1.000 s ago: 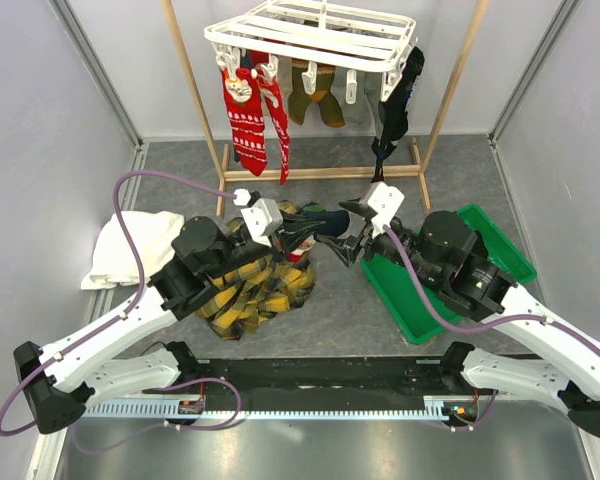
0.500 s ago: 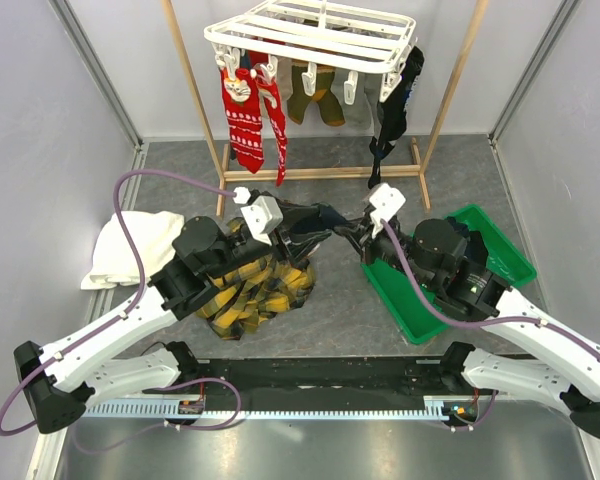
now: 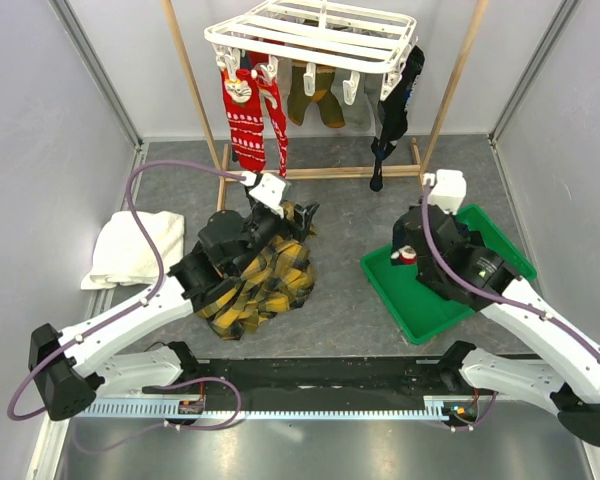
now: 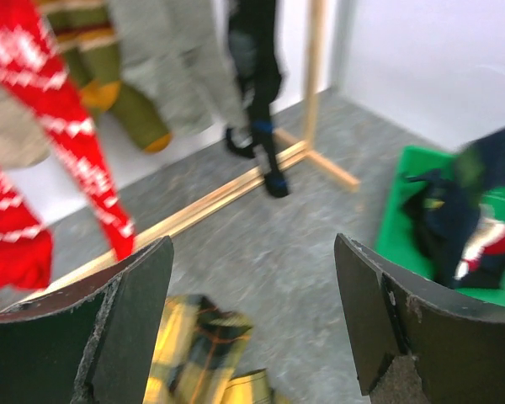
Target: Remove the socks clipped to the hanger
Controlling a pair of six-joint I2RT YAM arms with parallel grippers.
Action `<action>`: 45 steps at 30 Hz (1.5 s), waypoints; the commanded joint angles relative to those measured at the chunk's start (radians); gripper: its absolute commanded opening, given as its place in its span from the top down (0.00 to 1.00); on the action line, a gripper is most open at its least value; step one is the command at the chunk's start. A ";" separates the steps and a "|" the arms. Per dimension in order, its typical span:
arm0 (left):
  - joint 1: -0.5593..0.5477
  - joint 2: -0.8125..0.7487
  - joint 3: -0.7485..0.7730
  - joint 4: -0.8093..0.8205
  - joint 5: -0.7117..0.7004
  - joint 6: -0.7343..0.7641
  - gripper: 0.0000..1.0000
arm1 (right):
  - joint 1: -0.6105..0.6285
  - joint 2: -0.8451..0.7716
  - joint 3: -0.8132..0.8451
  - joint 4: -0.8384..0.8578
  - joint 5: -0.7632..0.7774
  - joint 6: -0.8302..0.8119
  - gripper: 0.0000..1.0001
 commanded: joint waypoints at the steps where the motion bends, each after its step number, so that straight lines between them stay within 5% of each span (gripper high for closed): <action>1: -0.001 0.041 0.033 0.018 -0.216 0.046 0.16 | -0.104 -0.051 -0.042 -0.097 0.093 0.095 1.00; 10: 0.078 0.103 0.103 -0.028 -0.204 -0.040 0.16 | -0.232 -0.120 -0.304 -0.019 0.113 0.320 1.00; 12: 0.106 0.117 0.117 -0.053 -0.192 -0.053 0.16 | -0.279 -0.108 -0.341 -0.002 0.064 0.331 0.89; 18: 0.187 0.144 0.130 -0.056 -0.120 -0.099 0.16 | -0.335 -0.120 -0.423 -0.007 0.043 0.458 0.89; 19: 0.196 0.150 0.137 -0.056 -0.111 -0.101 0.16 | -0.335 -0.129 -0.432 -0.010 0.049 0.474 0.80; 20: 0.213 0.155 0.142 -0.051 -0.100 -0.103 0.16 | -0.336 -0.146 -0.449 -0.011 0.067 0.495 0.57; 22: 0.226 0.173 0.147 -0.034 -0.072 -0.092 0.16 | -0.339 -0.158 -0.452 -0.036 0.099 0.523 0.38; 28: 0.247 0.199 0.150 0.019 0.024 -0.080 0.15 | -0.339 -0.179 -0.349 -0.059 0.103 0.408 0.10; 32: 0.256 0.250 0.173 0.030 0.009 -0.073 0.15 | -0.339 -0.198 -0.276 -0.039 0.020 0.264 0.02; 35: 0.264 0.287 0.203 0.016 0.000 -0.072 0.28 | -0.338 -0.227 -0.237 -0.016 -0.086 0.182 0.03; 36: 0.264 0.290 0.208 0.018 0.009 -0.070 0.53 | -0.338 -0.236 -0.230 0.001 -0.121 0.170 0.04; 39: 0.264 0.256 0.193 0.015 0.065 -0.081 0.86 | -0.339 -0.267 -0.196 0.038 -0.253 0.118 0.05; 41: 0.264 0.227 0.171 0.019 0.136 -0.096 0.98 | -0.338 -0.278 -0.170 0.065 -0.312 0.110 0.10; 45: 0.261 0.141 0.140 0.019 0.233 -0.130 0.98 | -0.338 -0.220 -0.043 0.105 -0.454 0.099 0.13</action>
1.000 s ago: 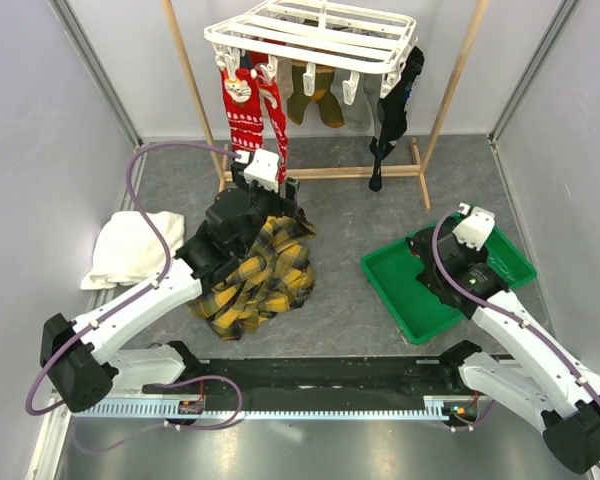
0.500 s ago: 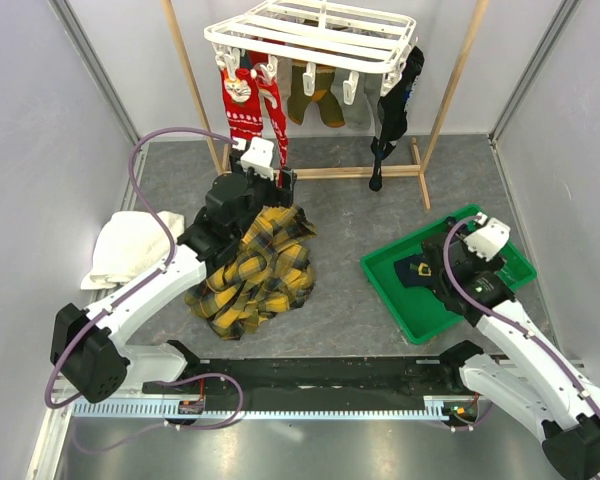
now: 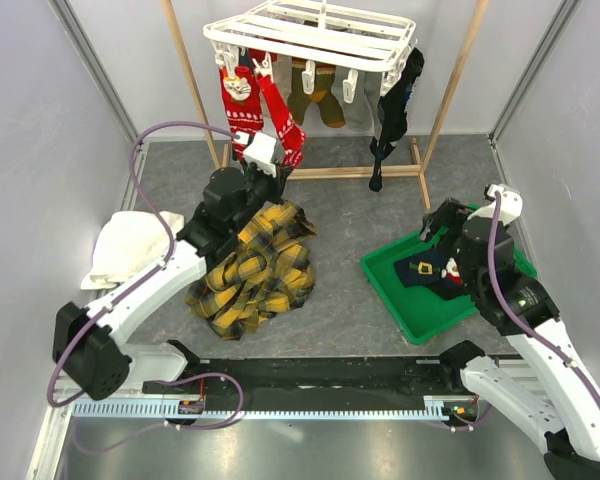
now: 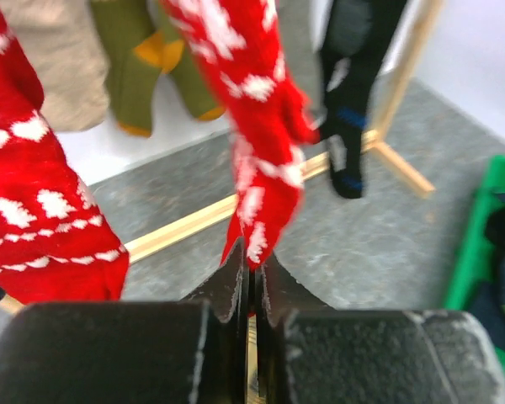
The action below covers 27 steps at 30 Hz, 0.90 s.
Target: Remove the socks clipped to the hanger
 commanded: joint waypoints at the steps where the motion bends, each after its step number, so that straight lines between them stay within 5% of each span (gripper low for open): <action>1: -0.003 -0.115 -0.021 0.053 0.149 -0.062 0.98 | -0.002 0.059 0.159 0.102 -0.236 -0.060 0.13; 5: -0.006 -0.147 -0.046 0.035 0.263 -0.075 0.98 | 0.001 0.143 0.279 0.193 -0.450 -0.048 0.18; 11: -0.010 -0.156 -0.063 0.029 0.428 -0.125 0.98 | 0.036 0.244 0.426 0.268 -0.517 0.010 0.24; 27: -0.041 -0.196 -0.067 0.010 0.559 -0.113 0.98 | 0.470 0.700 0.997 0.305 -0.195 -0.338 0.25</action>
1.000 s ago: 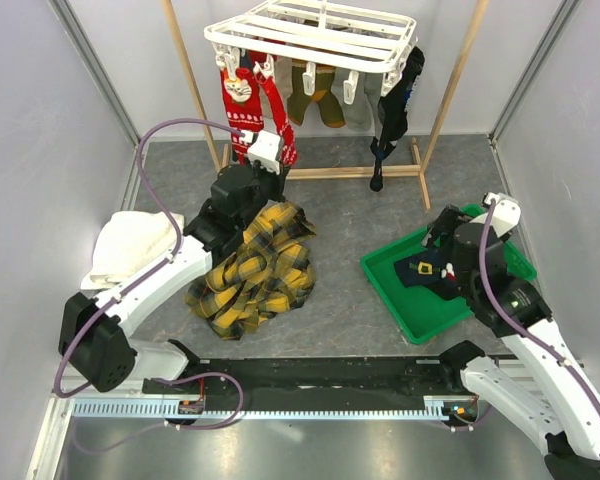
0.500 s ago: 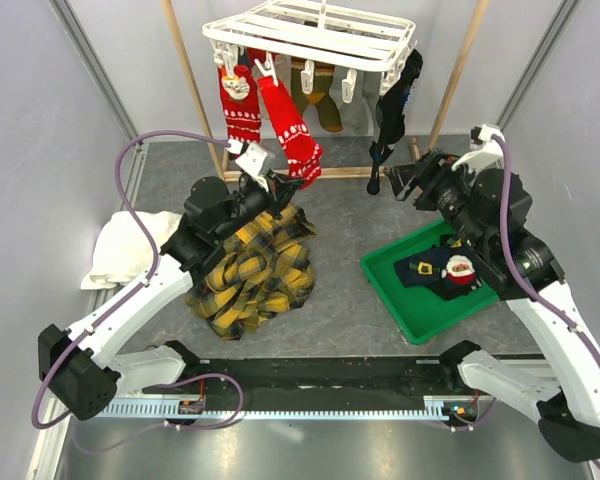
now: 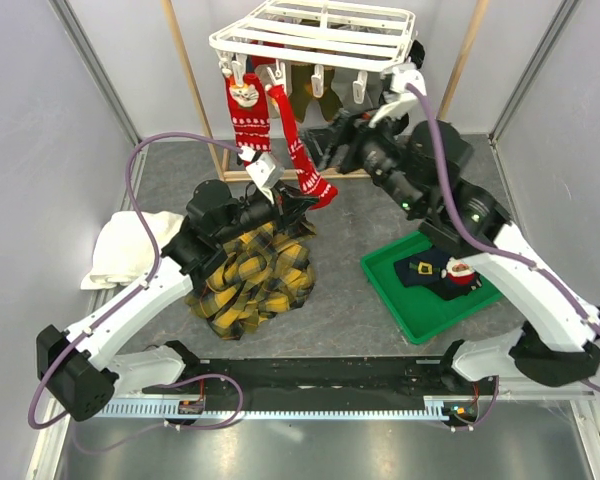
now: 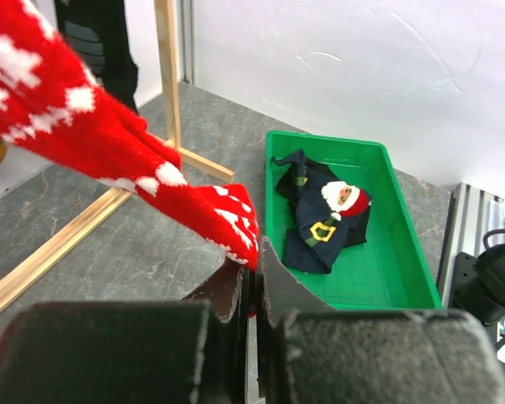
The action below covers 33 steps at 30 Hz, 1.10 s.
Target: Remove the socks clipped to the hanger
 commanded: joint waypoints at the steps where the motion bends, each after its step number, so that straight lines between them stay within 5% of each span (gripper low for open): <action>1: -0.006 -0.042 -0.012 0.021 0.037 -0.013 0.98 | 0.080 0.101 0.165 0.022 0.173 -0.186 0.24; 11: -0.006 -0.062 -0.029 0.041 0.046 -0.019 0.98 | 0.116 0.340 0.447 0.032 0.340 -0.286 0.22; 28: -0.006 -0.069 -0.037 0.042 0.034 -0.015 0.98 | 0.116 0.459 0.498 0.158 0.494 -0.320 0.22; 33: -0.006 -0.068 -0.038 0.045 0.037 -0.016 0.98 | 0.113 0.474 0.501 0.203 0.480 -0.311 0.30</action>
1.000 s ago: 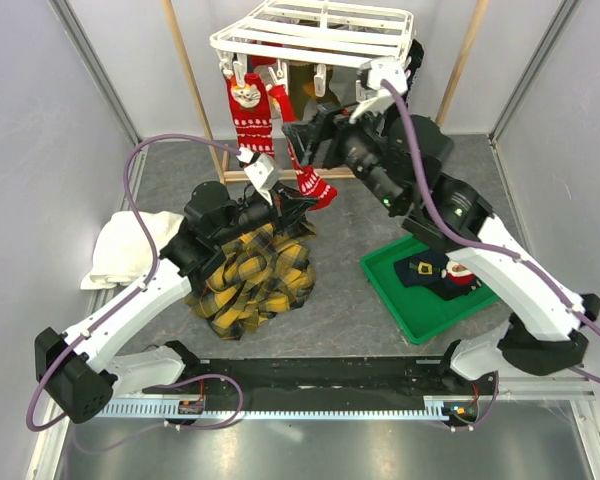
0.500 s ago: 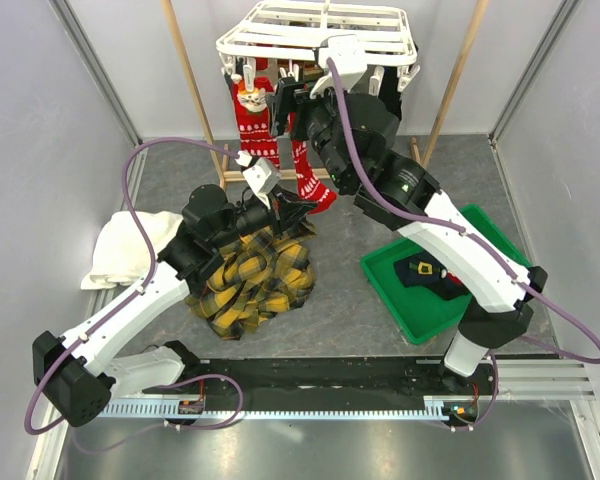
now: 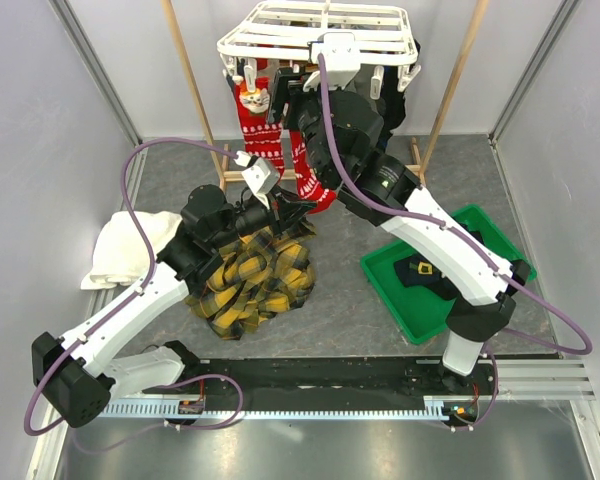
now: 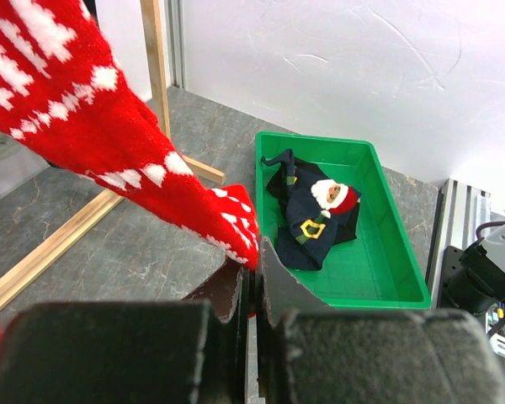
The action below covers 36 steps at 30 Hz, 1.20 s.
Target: Remove the socks clipped to the hanger
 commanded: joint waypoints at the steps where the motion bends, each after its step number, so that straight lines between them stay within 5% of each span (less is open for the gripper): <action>1: -0.005 -0.023 -0.008 0.042 0.010 -0.016 0.98 | 0.000 0.021 0.049 0.079 0.010 -0.009 0.31; 9: -0.005 -0.030 -0.010 0.044 0.007 -0.014 0.98 | -0.026 0.048 0.069 0.094 -0.009 0.001 0.37; 22: -0.005 -0.029 -0.010 0.044 0.001 -0.016 0.98 | -0.039 0.019 0.003 0.128 -0.058 -0.001 1.00; 26: -0.005 -0.029 -0.012 0.044 -0.002 -0.016 0.98 | -0.039 0.002 -0.018 0.132 -0.059 0.004 0.99; 30: -0.005 -0.026 -0.012 0.044 -0.002 -0.016 0.98 | -0.039 -0.039 -0.066 0.132 -0.079 0.020 0.70; 36: -0.005 -0.027 -0.012 0.044 0.002 -0.013 0.98 | -0.039 -0.180 -0.268 0.152 -0.185 0.021 0.50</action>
